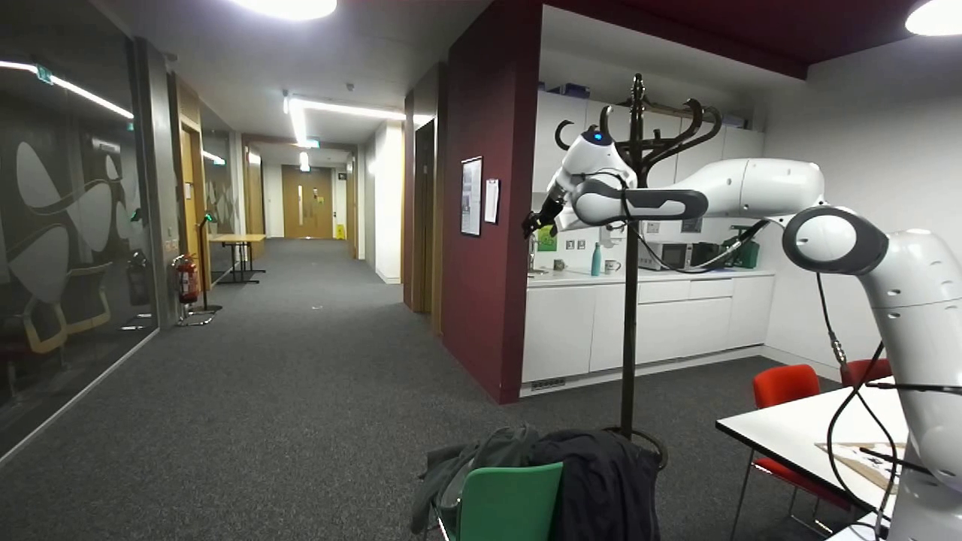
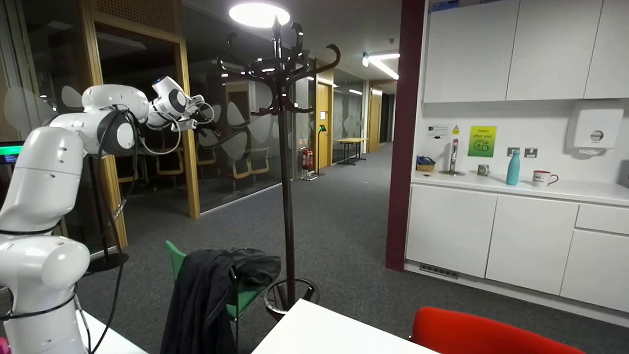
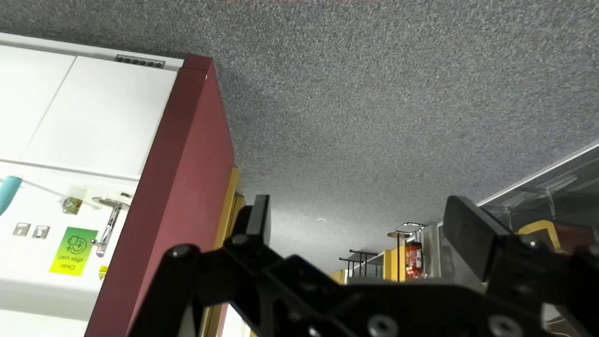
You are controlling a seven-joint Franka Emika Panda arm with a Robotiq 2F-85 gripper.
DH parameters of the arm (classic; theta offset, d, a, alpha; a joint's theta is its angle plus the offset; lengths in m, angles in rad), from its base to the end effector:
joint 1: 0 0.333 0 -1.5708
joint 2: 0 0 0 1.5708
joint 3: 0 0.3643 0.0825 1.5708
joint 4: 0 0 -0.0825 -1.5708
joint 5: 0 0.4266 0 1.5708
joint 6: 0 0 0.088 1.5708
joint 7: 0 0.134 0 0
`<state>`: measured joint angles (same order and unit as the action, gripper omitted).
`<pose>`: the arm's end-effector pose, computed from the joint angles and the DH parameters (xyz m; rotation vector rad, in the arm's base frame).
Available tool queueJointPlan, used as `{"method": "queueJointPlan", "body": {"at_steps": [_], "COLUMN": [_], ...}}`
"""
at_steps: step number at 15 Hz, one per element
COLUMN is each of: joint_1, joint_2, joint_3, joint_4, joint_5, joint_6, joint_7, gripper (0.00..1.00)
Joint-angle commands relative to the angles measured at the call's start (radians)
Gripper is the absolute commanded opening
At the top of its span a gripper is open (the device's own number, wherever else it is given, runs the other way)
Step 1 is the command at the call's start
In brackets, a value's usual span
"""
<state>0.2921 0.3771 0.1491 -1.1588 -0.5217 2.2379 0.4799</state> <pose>0.7335 0.2871 0.7010 2.7846 0.1466 1.2140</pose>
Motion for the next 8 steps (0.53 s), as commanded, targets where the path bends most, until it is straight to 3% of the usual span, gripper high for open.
{"method": "queueJointPlan", "body": {"at_steps": [1,4,8], "joint_1": [0.042,0.071,0.103], "joint_2": [-0.012,-0.035,-0.061], "joint_3": [-0.021,-0.021,-0.003], "joint_4": [0.059,0.094,0.154], "joint_5": [-0.084,-0.132,-0.097], "joint_6": [-0.041,-0.102,-0.284], "joint_7": [0.064,0.138,0.208], "gripper": [1.00,1.00,1.00]}}
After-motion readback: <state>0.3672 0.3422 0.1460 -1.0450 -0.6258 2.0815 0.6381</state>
